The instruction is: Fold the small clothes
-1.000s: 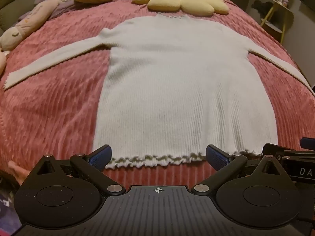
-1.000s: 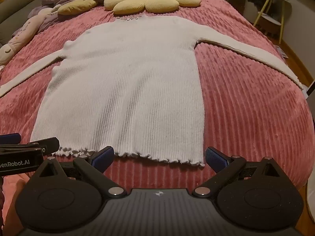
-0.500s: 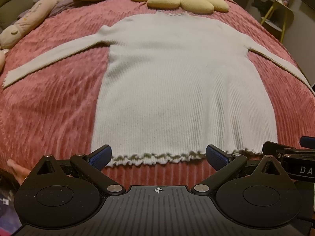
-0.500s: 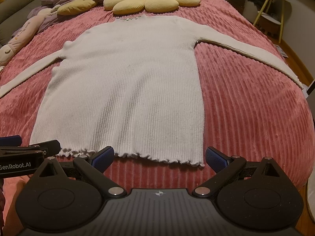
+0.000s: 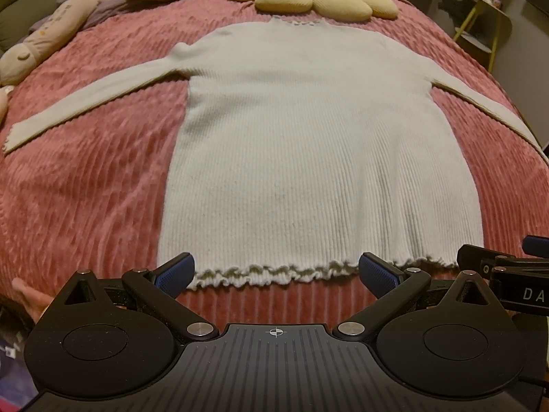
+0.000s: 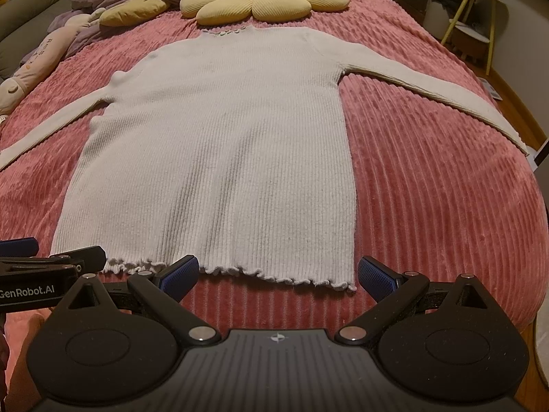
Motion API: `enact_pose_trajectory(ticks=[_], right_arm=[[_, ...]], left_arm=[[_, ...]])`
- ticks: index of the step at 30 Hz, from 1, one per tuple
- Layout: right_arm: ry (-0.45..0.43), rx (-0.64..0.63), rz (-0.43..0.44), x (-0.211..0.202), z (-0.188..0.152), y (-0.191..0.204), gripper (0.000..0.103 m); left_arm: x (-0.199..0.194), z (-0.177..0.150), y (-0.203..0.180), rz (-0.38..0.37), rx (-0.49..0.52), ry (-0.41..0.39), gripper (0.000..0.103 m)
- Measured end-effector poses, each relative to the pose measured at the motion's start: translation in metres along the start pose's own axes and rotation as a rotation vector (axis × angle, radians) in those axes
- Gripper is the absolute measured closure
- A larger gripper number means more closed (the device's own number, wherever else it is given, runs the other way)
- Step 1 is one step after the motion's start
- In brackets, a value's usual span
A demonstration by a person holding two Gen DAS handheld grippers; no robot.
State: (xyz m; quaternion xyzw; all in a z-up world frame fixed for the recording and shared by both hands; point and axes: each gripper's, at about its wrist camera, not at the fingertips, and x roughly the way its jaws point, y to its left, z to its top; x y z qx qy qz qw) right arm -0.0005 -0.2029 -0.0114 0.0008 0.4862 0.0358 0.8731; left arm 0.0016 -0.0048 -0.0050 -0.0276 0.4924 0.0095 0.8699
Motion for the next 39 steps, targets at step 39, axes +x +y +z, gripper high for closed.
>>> enact_pose_trajectory(ticks=[39], right_arm=[[-0.01,-0.008,-0.003,0.0004,-0.0035,0.0018,0.004]], left_arm=[[0.0012,-0.0027,-0.0028,-0.005,-0.001,0.012,0.0]])
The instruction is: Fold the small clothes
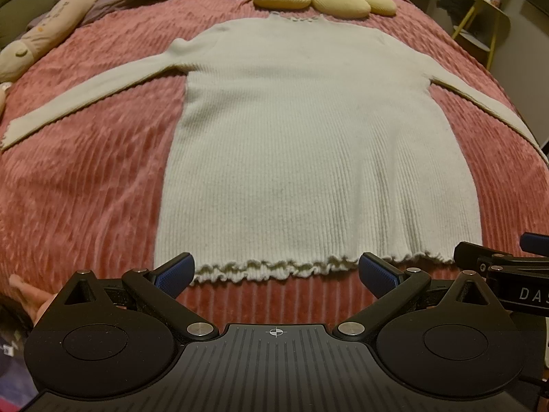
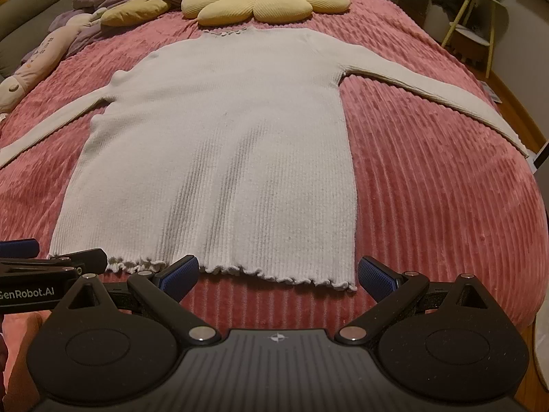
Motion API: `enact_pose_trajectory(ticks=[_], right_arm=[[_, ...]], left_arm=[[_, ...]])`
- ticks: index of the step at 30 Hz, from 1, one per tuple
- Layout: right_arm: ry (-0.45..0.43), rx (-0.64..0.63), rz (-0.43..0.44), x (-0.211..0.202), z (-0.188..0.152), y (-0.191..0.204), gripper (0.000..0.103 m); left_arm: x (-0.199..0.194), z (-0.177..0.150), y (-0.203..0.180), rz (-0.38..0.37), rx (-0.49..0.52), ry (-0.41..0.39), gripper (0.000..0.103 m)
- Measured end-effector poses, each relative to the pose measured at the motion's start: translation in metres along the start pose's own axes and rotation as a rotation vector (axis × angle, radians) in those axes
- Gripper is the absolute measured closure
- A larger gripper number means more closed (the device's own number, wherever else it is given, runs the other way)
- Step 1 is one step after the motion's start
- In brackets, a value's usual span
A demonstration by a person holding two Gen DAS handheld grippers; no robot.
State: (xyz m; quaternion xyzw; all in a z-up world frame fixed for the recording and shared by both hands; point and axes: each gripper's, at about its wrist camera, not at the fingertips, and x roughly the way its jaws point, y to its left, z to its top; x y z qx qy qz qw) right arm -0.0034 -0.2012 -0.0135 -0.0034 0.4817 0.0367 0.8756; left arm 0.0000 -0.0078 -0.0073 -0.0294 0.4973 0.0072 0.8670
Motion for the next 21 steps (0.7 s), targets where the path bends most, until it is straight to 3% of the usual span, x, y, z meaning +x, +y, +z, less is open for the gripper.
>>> enact_pose_trajectory(ticks=[21], right_arm=[[-0.004,0.007,0.005,-0.0004,-0.0002,-0.0008,0.004]], left_arm=[[-0.0003,0.001,0.001,-0.002,0.0,0.004,0.0]])
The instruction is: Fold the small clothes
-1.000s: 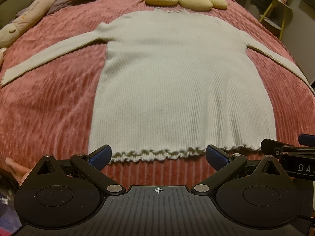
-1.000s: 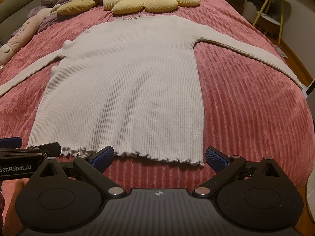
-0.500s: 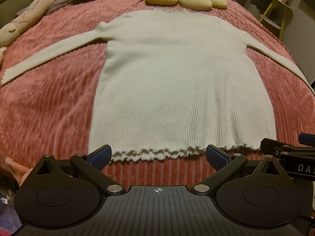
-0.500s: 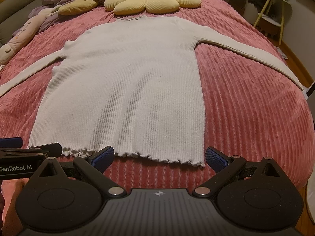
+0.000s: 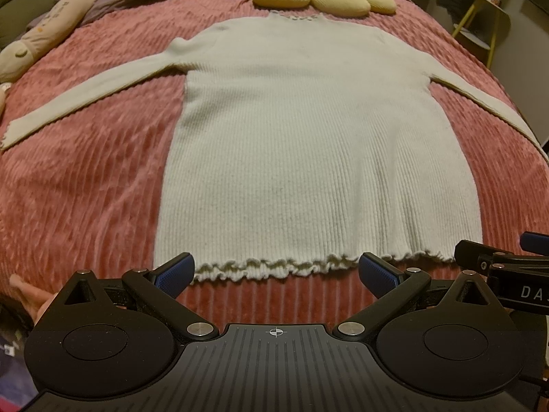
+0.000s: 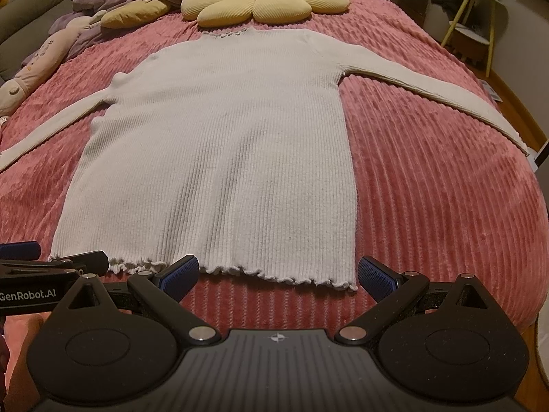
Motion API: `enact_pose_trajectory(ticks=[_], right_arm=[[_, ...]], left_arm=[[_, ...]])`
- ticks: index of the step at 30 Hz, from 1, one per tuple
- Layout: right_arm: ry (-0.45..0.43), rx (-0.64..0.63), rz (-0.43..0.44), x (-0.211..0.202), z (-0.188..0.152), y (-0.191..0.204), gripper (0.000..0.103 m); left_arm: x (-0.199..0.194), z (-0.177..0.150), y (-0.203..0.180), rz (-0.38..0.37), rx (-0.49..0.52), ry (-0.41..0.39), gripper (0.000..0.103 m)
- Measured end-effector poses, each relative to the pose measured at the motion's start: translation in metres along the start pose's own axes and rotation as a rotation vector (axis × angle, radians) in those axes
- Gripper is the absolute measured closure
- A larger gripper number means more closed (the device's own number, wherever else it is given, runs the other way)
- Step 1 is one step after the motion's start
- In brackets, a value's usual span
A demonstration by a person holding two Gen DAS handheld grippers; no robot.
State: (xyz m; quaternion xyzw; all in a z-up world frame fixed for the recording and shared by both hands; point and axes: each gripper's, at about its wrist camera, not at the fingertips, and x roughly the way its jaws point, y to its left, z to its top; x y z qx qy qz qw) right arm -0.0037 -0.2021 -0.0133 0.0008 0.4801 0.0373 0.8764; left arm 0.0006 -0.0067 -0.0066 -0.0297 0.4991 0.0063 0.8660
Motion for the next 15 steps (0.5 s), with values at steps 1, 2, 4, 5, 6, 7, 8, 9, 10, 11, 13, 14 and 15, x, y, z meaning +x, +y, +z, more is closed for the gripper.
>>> enact_pose_trajectory(ticks=[1,2,4,5,6,7,8,9,10,11,13,14,15], right_arm=[[0.001,0.0,0.0,0.0003,0.0,-0.0001,0.004],[0.001,0.001,0.0,0.0006,-0.0002,-0.0003,0.004],[0.001,0.002,0.001,0.0008,-0.0002,-0.0003,0.004],[0.001,0.001,0.001,0.0009,-0.0001,-0.0002,0.004],[0.001,0.001,0.001,0.0009,-0.0001,-0.0001,0.004],[0.0,0.001,0.001,0.0008,-0.0002,-0.0002,0.004],[-0.001,0.001,0.002,0.001,-0.0003,-0.0001,0.004],[-0.001,0.001,0.003,0.0012,-0.0005,-0.0001,0.004],[0.0,0.002,0.003,0.0013,-0.0004,0.0,0.004],[0.0,0.002,0.006,0.0014,-0.0006,-0.0001,0.004],[0.002,0.005,0.013,0.0016,-0.0009,-0.0002,0.004],[0.001,0.006,0.017,0.0015,-0.0011,-0.0002,0.004],[-0.002,0.005,0.021,0.0013,-0.0013,-0.0003,0.004]], left_arm=[[-0.0002,0.0,0.0001,0.0,0.0,0.0,0.0],[0.0,0.0001,0.0003,-0.001,0.0,0.0,0.0],[0.0,0.0,0.0,0.0,0.001,0.0,0.0],[0.0,0.0,0.0003,0.0,0.001,0.0,0.0],[0.0,0.0,0.0002,0.0,0.0,0.001,0.0],[0.0001,0.0,0.0001,0.0,0.0,0.001,0.0],[0.0002,0.0,0.0003,0.0,0.0,0.001,0.0],[0.0001,-0.0002,0.0002,0.001,0.0,0.001,0.0],[0.0001,-0.0002,0.0003,0.0,0.0,0.001,0.0],[0.0002,-0.0002,0.0003,0.0,0.0,0.001,0.0],[0.0002,-0.0004,0.0005,0.0,-0.001,0.002,0.0],[0.0002,-0.0005,0.0005,0.0,0.0,0.003,0.0],[0.0003,-0.0006,0.0005,0.0,0.0,0.004,0.0]])
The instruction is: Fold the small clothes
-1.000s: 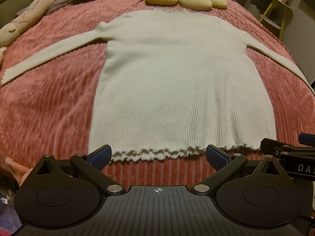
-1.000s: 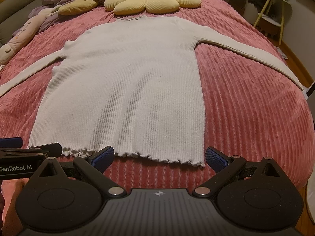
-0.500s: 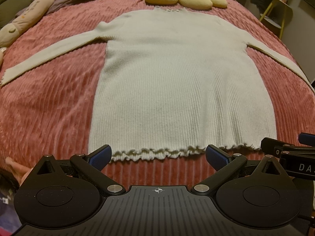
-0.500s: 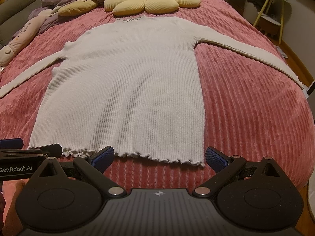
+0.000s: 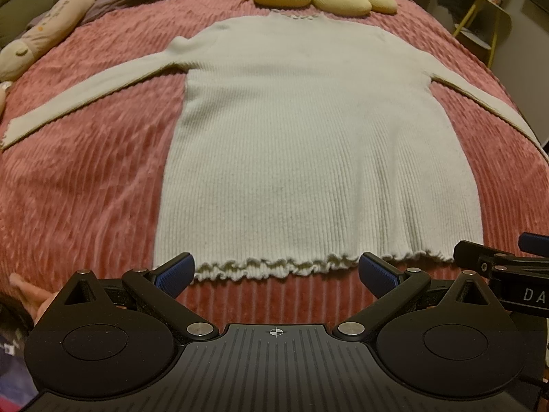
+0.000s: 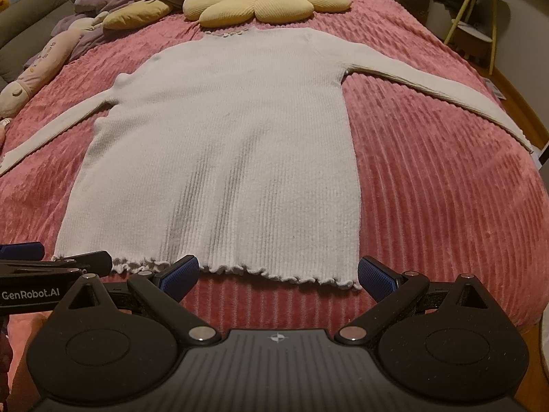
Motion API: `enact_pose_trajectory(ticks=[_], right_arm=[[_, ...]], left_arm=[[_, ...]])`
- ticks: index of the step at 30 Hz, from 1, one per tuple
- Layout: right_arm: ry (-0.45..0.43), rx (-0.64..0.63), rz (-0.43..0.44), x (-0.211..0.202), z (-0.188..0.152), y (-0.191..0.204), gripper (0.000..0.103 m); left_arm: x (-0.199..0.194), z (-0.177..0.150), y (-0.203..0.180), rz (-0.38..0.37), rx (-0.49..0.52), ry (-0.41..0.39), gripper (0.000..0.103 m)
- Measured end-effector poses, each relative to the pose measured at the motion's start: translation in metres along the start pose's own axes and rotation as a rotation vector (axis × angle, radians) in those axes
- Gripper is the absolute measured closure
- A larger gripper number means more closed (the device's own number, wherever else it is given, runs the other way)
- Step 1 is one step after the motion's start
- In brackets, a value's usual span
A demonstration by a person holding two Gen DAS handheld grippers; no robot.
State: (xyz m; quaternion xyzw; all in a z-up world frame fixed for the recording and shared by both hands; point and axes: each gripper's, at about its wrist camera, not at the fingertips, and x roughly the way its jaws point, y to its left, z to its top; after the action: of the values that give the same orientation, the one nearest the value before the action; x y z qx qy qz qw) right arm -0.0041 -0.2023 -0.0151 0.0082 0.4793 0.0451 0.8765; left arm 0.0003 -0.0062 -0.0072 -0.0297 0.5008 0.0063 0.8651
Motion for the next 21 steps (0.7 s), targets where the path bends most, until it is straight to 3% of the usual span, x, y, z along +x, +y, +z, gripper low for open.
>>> enact_pose_trajectory(ticks=[14,21], right_arm=[[-0.012,-0.002,0.022,0.0009,-0.0005,-0.0017,0.004],[-0.083,-0.004,0.045,-0.0009,-0.0022,-0.0038,0.004]], left_arm=[[0.0041,0.0025,-0.0012,0.004,0.0,0.016,0.0],[0.0069,0.0039,-0.0022,0.01,-0.001,0.029,0.0]])
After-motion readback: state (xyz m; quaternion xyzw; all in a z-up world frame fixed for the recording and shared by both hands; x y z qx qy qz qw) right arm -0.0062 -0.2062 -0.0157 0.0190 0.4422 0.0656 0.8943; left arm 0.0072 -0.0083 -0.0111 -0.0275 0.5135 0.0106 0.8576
